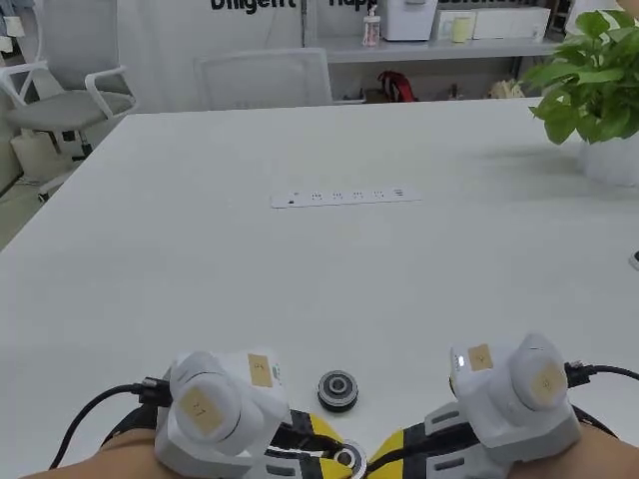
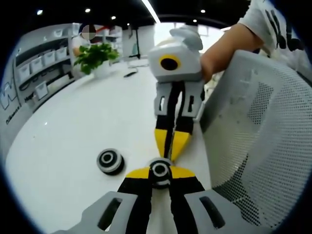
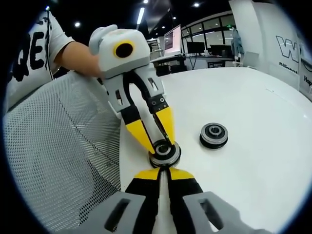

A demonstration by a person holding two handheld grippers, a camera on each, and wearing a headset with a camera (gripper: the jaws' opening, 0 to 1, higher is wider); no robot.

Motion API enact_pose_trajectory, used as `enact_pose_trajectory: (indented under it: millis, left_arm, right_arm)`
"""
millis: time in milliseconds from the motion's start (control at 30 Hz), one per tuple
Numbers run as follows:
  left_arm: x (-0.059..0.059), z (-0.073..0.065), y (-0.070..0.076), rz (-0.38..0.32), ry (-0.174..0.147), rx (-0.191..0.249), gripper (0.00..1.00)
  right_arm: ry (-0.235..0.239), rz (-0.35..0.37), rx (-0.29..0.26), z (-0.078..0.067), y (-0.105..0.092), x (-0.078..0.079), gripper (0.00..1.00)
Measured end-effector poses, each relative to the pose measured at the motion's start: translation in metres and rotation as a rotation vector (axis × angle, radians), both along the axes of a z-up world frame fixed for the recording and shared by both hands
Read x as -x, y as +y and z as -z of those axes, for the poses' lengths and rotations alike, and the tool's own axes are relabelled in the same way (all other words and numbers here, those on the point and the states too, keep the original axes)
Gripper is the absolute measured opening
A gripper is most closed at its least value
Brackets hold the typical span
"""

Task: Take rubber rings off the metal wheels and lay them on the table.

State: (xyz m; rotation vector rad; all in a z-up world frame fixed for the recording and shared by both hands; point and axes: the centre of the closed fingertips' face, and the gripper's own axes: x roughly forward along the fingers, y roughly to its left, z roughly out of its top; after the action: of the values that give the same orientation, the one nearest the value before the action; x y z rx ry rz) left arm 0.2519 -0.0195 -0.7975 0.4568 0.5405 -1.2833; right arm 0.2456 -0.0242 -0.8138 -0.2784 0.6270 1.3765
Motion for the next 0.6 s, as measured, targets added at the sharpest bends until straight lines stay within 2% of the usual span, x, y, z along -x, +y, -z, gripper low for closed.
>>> enact_pose_trajectory:
  millis: [33,100,233,367,600]
  left_arm:
    - [0.000,0.000,0.000,0.000,0.000,0.001,0.13]
    - [0.000,0.000,0.000,0.001,0.001,0.003,0.13]
    - [0.000,0.000,0.000,0.001,-0.001,0.002,0.13]
    - [0.000,0.000,0.000,-0.002,-0.001,0.002,0.13]
    - [-0.001,0.000,0.000,-0.004,-0.001,0.003,0.13]
  right_arm:
    - [-0.013,-0.001,-0.003,-0.001,0.001,0.000,0.14]
    - [-0.020,-0.002,-0.005,-0.002,0.001,-0.001,0.19]
    - [-0.051,-0.008,-0.004,-0.004,0.006,-0.004,0.20]
    - [-0.042,0.007,-0.031,-0.007,0.014,-0.007,0.25]
    - [-0.056,-0.009,-0.017,-0.004,0.018,-0.007,0.25]
